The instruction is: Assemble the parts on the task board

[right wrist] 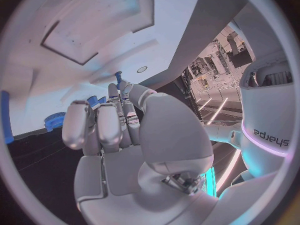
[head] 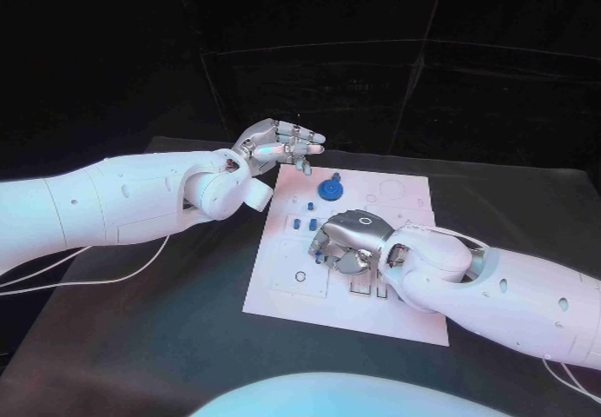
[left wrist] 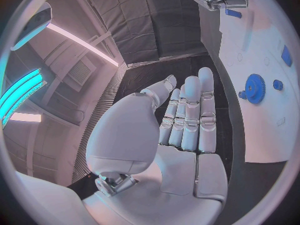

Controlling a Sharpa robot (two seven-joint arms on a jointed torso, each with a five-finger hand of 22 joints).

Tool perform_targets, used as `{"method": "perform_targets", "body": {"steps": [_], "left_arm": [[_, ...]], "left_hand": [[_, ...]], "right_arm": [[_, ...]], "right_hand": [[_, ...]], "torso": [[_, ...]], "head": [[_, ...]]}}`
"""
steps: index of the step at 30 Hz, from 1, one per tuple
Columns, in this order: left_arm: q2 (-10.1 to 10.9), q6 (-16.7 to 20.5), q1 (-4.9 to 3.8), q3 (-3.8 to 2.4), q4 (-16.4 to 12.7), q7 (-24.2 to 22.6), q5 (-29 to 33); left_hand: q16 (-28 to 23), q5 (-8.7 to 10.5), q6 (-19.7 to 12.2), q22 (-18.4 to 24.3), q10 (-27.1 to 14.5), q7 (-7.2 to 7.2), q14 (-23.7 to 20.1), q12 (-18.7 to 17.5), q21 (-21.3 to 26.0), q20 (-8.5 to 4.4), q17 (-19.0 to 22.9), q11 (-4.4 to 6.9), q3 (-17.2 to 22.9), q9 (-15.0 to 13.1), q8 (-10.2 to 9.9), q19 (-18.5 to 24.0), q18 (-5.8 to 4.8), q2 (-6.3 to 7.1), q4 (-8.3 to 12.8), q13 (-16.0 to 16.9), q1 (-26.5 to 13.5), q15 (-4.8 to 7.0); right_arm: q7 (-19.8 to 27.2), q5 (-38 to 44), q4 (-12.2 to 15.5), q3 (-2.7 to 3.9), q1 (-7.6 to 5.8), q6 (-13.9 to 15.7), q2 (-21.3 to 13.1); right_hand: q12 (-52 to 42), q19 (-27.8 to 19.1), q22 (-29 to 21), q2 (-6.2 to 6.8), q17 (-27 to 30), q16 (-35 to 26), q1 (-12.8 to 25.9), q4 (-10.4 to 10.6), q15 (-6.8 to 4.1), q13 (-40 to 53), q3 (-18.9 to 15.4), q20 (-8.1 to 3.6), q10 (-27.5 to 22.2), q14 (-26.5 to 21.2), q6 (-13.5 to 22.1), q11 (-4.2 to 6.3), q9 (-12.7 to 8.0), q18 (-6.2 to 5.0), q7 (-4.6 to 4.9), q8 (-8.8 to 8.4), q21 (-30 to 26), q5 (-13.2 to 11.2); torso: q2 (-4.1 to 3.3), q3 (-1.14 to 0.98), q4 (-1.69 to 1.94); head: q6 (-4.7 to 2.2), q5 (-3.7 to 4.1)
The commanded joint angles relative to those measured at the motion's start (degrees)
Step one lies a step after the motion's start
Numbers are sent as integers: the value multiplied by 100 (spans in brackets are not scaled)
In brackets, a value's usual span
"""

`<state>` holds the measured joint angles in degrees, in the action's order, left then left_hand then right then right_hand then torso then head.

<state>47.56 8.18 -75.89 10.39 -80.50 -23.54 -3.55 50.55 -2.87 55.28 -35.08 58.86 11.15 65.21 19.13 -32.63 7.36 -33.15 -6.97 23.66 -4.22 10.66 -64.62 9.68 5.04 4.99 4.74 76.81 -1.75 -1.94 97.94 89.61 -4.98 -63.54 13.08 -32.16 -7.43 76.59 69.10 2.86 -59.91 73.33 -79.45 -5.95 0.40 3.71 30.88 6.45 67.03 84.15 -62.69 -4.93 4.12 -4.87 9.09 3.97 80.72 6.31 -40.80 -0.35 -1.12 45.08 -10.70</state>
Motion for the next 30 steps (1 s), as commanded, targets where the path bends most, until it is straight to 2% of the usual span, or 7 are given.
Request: {"method": "perform_targets", "body": {"steps": [1, 14, 30], "left_arm": [[1, -82, -10, -5, -11, -42, 19], [10, -101, -10, -5, -13, -26, 19], [17, -103, -11, -5, -8, -16, 19]], "left_hand": [[-8, 12, -18, 5, -43, 14, -31, 32, 17, -8, 5, 4, -37, 6, -28, 43, 78, -39, -2, -6, 16, -5], [-8, 12, -18, 5, -43, 14, -31, 32, 17, -8, 5, 4, -37, 6, -28, 43, 78, -39, -2, -6, 16, -5], [-8, 12, -18, 5, -43, 14, -31, 32, 17, -8, 5, 4, -37, 6, -28, 43, 78, -39, -2, -6, 16, -5]], "right_arm": [[-5, 107, -2, 0, -6, -148, 19], [-39, 211, -24, -1, -2, -299, 54], [7, 179, -51, -2, -2, -57, 61]], "right_hand": [[31, -1, -2, 49, 10, 20, 7, -12, 0, 7, 29, 8, 9, 95, 26, -34, -8, 35, 28, -19, 32, 31], [50, -28, -33, 104, 49, 7, 63, -9, 7, 10, -13, 17, 9, 84, 31, -40, -8, 28, 31, -17, 19, 28], [283, -193, -251, 396, 239, -62, 418, 131, 101, -10, -366, 103, -544, 26, 360, -149, -29, -17, 64, -25, -96, 144]], "torso": [[-5, -1, -5], [0, -3, -4], [4, 1, 3]], "head": [[11, -1], [30, 6], [29, 28]]}}
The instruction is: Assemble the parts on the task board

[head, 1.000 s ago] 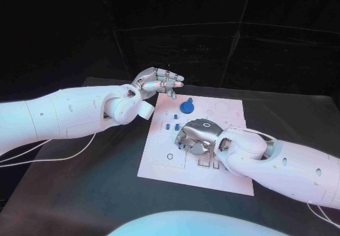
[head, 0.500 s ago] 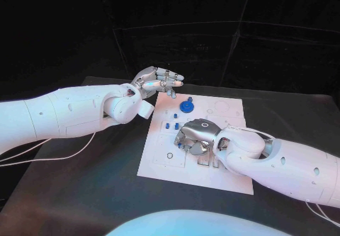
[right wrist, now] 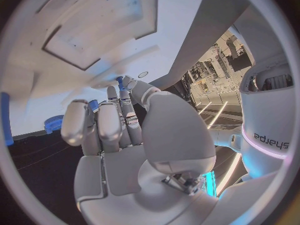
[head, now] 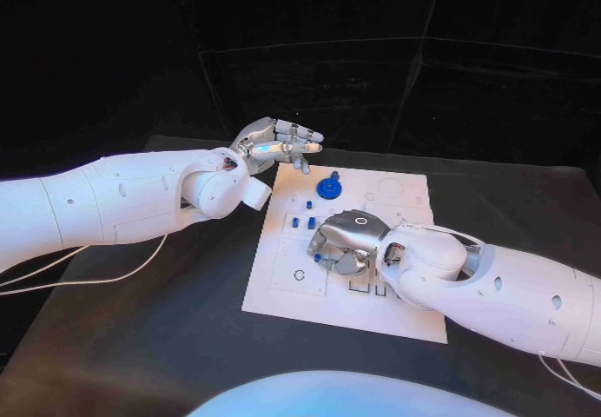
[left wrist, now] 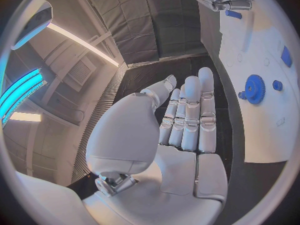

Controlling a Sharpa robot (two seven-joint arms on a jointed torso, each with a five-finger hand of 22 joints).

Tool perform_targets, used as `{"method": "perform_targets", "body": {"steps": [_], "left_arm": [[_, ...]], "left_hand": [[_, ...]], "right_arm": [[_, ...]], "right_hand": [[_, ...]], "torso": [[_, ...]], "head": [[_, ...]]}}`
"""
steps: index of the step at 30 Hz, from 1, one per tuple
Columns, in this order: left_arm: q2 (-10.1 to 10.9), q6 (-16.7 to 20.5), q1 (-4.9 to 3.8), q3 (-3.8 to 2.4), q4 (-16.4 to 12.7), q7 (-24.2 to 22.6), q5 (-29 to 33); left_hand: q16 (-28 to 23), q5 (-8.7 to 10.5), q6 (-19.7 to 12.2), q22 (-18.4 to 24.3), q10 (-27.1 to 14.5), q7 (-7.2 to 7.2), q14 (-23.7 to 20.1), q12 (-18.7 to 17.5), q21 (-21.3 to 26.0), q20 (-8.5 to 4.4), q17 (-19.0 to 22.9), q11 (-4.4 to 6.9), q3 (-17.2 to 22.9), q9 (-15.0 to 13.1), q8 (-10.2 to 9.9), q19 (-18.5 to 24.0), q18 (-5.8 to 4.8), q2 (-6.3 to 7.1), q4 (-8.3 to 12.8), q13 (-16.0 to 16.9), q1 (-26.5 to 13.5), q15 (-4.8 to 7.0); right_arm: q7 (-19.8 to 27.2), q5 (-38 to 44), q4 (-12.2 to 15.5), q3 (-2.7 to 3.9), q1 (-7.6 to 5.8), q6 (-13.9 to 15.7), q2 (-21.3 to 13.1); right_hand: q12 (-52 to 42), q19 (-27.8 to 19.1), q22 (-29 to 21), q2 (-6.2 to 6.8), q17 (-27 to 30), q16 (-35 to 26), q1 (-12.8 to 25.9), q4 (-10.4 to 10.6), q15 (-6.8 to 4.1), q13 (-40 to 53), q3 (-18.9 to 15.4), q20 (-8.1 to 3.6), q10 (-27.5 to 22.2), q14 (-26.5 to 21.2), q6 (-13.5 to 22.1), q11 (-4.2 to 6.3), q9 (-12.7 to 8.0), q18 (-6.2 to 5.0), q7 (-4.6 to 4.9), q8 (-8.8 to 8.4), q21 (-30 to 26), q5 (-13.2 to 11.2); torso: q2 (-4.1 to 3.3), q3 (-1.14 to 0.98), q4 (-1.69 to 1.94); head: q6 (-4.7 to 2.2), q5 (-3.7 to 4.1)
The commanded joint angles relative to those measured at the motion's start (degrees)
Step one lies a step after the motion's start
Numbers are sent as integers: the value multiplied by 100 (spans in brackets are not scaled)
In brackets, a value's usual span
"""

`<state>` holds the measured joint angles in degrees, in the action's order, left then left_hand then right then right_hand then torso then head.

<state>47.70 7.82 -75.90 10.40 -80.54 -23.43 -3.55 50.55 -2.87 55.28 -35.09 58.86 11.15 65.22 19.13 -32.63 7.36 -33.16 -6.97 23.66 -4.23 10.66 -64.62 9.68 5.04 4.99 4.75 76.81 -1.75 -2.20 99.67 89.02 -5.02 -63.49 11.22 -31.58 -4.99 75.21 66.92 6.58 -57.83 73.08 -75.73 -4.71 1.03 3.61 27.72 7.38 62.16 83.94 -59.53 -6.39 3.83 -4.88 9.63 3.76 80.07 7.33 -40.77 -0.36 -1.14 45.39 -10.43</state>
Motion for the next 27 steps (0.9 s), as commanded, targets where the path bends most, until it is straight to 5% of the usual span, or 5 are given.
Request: {"method": "perform_targets", "body": {"steps": [1, 10, 16, 27], "left_arm": [[3, -68, -10, -5, -1, -26, 19], [8, -75, -10, -5, 18, -18, 19], [22, -75, -10, -4, 28, -13, 19], [20, -99, -9, -1, 62, -11, 19]], "left_hand": [[-8, 12, -18, 7, -43, 14, -32, 32, 17, -8, 7, 4, -37, 7, -28, 43, 78, -39, -2, -7, 16, -5], [-29, 11, -19, 21, -49, 15, -28, 40, 33, -8, 26, 3, -47, 6, -27, 42, 79, -49, 5, -8, 25, -5], [-29, 11, -19, 21, -49, 15, -28, 40, 33, -8, 26, 3, -47, 6, -27, 42, 79, -49, 5, -8, 25, -5], [-29, 11, -19, 21, -49, 15, -28, 40, 33, -8, 26, 3, -47, 6, -27, 42, 79, -49, 5, -8, 25, -5]], "right_arm": [[41, 0, 9, 1, -8, 166, 1], [132, -224, 224, 1, -7, 605, -235], [-11, -461, 613, 8, -55, 523, -748], [-389, -839, 795, 13, -574, 203, -1613]], "right_hand": [[39, -66, -49, 42, 47, -44, 63, 15, 42, 1, -87, 13, -86, 42, 57, -7, 1, -20, 12, -2, -40, 47], [-38, -222, -300, 116, 288, -169, 126, 68, 57, 16, -385, 35, -203, -19, 232, -29, -6, -71, 44, -14, -173, 73], [-154, -220, -315, 108, 309, -179, 128, 97, 40, 27, -530, 26, -140, -21, 265, 1, 2, -74, 17, 0, -194, 94], [-210, -212, -338, 167, 413, -231, 118, 106, 3, 7, -763, -2, -235, -30, 340, 43, 2, -74, -68, -5, -220, 104]], "torso": [[0, 1, 5], [6, -4, -4], [11, 5, -6], [23, -1, -30]], "head": [[-2, 2], [-33, 5], [-75, 46], [-225, 209]]}}
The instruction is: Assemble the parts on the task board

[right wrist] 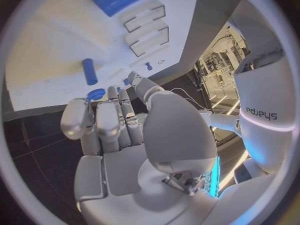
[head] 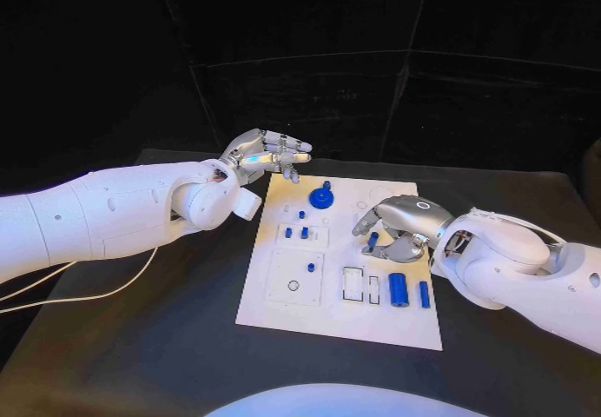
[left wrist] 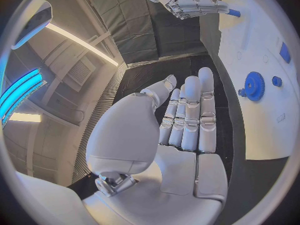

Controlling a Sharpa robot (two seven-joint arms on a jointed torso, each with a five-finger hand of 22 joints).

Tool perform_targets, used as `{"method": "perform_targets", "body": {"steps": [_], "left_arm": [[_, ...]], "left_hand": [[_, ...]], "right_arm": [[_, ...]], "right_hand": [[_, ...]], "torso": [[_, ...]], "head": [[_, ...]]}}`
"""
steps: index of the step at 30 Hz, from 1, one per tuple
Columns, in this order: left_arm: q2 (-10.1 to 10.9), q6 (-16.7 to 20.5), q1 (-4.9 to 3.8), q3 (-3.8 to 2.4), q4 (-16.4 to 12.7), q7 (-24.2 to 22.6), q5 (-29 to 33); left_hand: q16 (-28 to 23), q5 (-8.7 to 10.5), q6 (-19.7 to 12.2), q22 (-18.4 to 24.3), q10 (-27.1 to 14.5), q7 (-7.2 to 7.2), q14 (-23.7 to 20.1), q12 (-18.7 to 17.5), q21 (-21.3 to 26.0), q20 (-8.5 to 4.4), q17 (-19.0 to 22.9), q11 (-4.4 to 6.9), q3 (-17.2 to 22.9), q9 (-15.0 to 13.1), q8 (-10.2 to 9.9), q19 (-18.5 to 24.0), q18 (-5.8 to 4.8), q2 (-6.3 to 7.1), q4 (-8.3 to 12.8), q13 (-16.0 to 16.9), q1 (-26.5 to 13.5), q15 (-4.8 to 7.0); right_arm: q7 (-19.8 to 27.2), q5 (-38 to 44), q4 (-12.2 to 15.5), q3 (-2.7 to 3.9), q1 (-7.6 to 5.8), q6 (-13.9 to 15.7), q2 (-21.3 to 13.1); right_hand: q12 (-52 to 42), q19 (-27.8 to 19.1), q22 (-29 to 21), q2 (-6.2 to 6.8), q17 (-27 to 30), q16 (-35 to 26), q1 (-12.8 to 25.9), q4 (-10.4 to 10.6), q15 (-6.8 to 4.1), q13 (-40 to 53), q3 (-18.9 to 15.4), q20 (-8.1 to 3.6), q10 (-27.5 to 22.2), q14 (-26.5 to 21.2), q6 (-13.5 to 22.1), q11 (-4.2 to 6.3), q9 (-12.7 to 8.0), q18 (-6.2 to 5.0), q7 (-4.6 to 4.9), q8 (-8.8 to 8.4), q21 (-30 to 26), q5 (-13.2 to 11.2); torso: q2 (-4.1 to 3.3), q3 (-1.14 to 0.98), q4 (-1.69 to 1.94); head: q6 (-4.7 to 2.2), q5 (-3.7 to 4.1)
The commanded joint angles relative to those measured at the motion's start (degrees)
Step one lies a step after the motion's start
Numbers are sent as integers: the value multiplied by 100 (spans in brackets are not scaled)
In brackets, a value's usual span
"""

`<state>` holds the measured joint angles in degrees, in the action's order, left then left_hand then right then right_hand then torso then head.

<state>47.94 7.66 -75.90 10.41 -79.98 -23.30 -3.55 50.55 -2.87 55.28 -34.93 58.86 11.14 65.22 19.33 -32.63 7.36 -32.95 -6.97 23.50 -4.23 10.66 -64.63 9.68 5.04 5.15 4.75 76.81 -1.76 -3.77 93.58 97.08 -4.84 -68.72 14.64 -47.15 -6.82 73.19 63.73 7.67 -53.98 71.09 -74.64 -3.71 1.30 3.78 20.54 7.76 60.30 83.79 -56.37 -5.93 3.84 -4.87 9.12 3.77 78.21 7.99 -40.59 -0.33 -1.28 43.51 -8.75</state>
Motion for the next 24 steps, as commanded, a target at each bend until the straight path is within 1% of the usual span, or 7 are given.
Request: {"method": "perform_targets", "body": {"steps": [1, 3, 6, 7, 14, 19, 24], "left_arm": [[-8, -85, -8, -2, 12, -23, 18], [-15, -88, -8, -1, 18, -19, 18], [-25, -99, -7, 1, 24, -3, 18], [-29, -107, -6, 2, 28, 5, 18], [-31, -127, -6, 7, 33, 26, 19], [-31, -132, -6, 8, 32, 29, 19], [-30, -133, -6, 9, 32, 32, 19]], "left_hand": [[-29, 11, -19, 5, -49, 15, -28, 20, 33, -9, 6, 3, -31, 7, -27, 42, 79, -49, -11, -8, 25, -5], [-29, 11, -19, 5, -49, 15, -28, 20, 33, -9, 6, 3, -31, 7, -27, 42, 79, -49, -11, -8, 25, -5], [-29, 11, -19, 5, -49, 15, -28, 20, 33, -9, 6, 3, -31, 7, -27, 42, 79, -49, -11, -8, 25, -5], [-29, 11, -19, 5, -49, 15, -28, 20, 33, -9, 6, 3, -31, 7, -27, 42, 79, -49, -11, -8, 25, -5], [-43, 11, -20, 15, -54, 16, -25, 26, 43, -8, 19, 2, -40, 7, -26, 40, 78, -58, -10, -8, 25, -6], [-43, 11, -20, 15, -54, 16, -25, 26, 43, -8, 19, 2, -40, 7, -26, 40, 78, -58, -10, -8, 25, -6], [-43, 11, -20, 15, -54, 16, -25, 26, 43, -8, 19, 2, -40, 7, -26, 40, 78, -58, -10, -8, 25, -6]], "right_arm": [[-258, -225, -34, -4, -74, -156, -90], [-299, -202, -69, -4, -103, -179, -134], [-363, -120, -107, -5, -129, -234, -165], [-387, -82, -123, -5, -135, -267, -166], [-434, 54, -254, -7, -147, -374, -80], [-426, 77, -356, -8, -147, -437, 32], [-384, 77, -441, -9, -145, -620, 132]], "right_hand": [[-30, -14, -28, 61, 42, -40, 9, 9, -26, -9, -76, -42, -70, -17, 33, -3, 1, -76, -26, -5, -41, 39], [-37, -24, -53, 63, 70, -56, 6, 20, -25, -9, -159, -43, -128, -20, 58, -6, 1, -79, -40, -6, -59, 40], [-51, -42, -90, 61, 114, -81, -3, 37, -20, -8, -262, -41, -199, -25, 98, -13, 0, -85, -50, -8, -84, 41], [-65, -48, -105, 58, 134, -92, -12, 44, -17, -6, -313, -40, -223, -27, 116, -15, 0, -88, -65, -8, -96, 41], [-97, -78, -158, 42, 184, -121, -50, 49, -15, -3, -396, -37, -262, -36, 138, -19, 2, -97, -103, -3, -130, 50], [-163, -73, -164, -42, 189, -123, -141, 37, -20, 3, -419, -39, -250, -32, 107, -13, 12, -98, -114, 18, -140, 59], [-289, -44, -141, -149, 181, -112, -222, 29, -44, 10, -401, -54, -117, -20, 51, 18, 18, -93, -106, 36, -133, 60]], "torso": [[13, -5, -27], [19, -4, -29], [15, -4, -22], [14, -7, -21], [8, -3, -24], [11, -1, -18], [8, -3, -13]], "head": [[-40, 41], [-38, 46], [-64, 80], [-72, 88], [-92, 104], [-89, 115], [-77, 111]]}}
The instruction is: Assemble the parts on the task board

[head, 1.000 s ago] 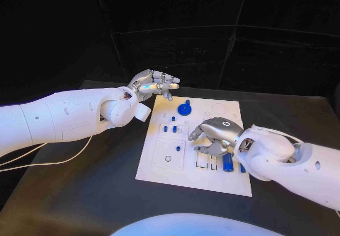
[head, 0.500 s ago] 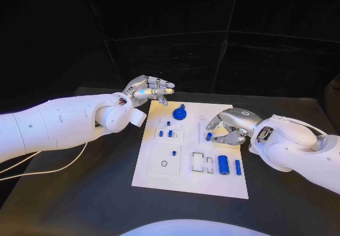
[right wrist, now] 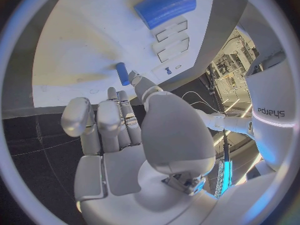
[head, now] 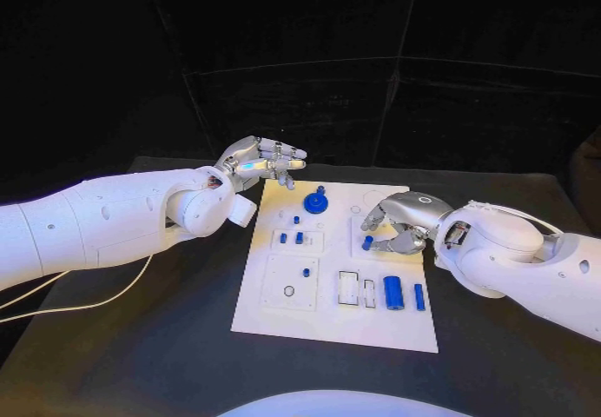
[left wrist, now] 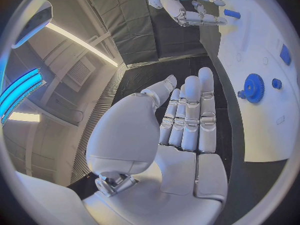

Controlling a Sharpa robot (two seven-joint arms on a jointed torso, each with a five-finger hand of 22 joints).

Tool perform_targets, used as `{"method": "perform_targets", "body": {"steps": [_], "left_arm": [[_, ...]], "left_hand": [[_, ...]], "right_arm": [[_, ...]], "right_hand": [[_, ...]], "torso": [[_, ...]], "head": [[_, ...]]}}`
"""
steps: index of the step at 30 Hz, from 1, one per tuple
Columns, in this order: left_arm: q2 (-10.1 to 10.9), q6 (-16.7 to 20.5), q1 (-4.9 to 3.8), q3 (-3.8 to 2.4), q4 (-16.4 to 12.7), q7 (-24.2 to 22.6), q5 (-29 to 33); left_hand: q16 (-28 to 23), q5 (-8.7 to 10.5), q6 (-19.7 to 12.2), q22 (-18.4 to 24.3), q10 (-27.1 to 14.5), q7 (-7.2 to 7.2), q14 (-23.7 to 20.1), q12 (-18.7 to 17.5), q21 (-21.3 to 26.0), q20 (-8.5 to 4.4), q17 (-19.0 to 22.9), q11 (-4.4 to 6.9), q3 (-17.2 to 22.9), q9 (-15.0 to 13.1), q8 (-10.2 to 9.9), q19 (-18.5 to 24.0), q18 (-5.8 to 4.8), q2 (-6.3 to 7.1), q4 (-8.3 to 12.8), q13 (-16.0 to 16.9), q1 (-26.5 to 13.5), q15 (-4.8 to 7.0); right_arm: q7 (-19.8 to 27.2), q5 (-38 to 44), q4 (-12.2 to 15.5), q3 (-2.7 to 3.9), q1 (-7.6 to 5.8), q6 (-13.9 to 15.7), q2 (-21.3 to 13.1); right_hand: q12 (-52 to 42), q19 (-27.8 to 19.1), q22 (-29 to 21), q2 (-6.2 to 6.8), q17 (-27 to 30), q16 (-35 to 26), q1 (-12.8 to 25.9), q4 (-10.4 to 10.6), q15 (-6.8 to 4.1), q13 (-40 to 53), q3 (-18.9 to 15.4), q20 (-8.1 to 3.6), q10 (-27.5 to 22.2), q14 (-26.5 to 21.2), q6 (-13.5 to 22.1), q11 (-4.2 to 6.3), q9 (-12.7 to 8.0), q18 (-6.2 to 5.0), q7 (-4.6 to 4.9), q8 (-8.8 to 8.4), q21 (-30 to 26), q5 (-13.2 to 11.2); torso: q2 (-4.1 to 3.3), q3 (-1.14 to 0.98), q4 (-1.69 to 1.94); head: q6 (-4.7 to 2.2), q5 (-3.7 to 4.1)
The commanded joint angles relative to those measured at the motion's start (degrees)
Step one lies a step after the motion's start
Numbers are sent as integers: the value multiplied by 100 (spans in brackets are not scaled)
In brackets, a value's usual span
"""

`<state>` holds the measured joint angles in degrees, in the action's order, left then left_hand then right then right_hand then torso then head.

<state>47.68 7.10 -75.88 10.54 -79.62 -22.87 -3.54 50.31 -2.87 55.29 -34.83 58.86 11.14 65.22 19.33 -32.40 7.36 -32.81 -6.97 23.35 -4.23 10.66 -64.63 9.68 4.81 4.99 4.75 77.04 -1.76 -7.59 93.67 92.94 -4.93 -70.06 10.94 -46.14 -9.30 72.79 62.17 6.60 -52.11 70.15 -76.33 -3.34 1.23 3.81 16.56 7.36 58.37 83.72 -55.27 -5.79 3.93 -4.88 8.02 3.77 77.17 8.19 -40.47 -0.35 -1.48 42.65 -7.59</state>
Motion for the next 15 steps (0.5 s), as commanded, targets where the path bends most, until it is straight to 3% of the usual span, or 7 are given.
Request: {"method": "perform_targets", "body": {"steps": [1, 5, 15], "left_arm": [[-3, -77, -8, -4, -4, -11, 18], [0, -77, -9, -3, -3, -9, 18], [-1, -79, -9, -3, 21, -2, 18]], "left_hand": [[-20, 11, -20, 5, -54, 16, -25, 26, 20, -8, 5, 2, -24, 7, -26, 40, 78, -36, 6, -8, 3, -6], [-20, 11, -20, 5, -54, 16, -25, 26, 20, -8, 5, 2, -24, 7, -26, 40, 78, -36, 6, -8, 3, -6], [-22, 11, -20, 7, -55, 16, -24, 27, 23, -8, 8, 2, -25, 7, -26, 39, 79, -38, 6, -9, 4, -6]], "right_arm": [[14, 64, -39, 0, -10, -288, 47], [81, 38, -73, -1, -6, -383, 106], [121, 32, -136, -2, -1, -634, 182]], "right_hand": [[-66, 5, 23, -62, -12, -13, -64, -7, -43, 6, 8, -19, 117, -8, -77, 14, 11, -91, 11, 41, -26, 41], [-126, 36, 58, -127, -54, 18, -96, -1, -69, -1, 64, -42, 267, 11, -130, 48, 13, -84, 29, 50, -9, 48], [-118, 90, 122, -196, -96, 61, -142, 4, -92, -15, 241, -74, 597, 33, -307, 67, 25, -69, 97, 92, 24, 51]], "torso": [[-4, -2, 5], [-2, -6, -8], [3, -3, -2]], "head": [[12, -9], [24, -22], [30, -9]]}}
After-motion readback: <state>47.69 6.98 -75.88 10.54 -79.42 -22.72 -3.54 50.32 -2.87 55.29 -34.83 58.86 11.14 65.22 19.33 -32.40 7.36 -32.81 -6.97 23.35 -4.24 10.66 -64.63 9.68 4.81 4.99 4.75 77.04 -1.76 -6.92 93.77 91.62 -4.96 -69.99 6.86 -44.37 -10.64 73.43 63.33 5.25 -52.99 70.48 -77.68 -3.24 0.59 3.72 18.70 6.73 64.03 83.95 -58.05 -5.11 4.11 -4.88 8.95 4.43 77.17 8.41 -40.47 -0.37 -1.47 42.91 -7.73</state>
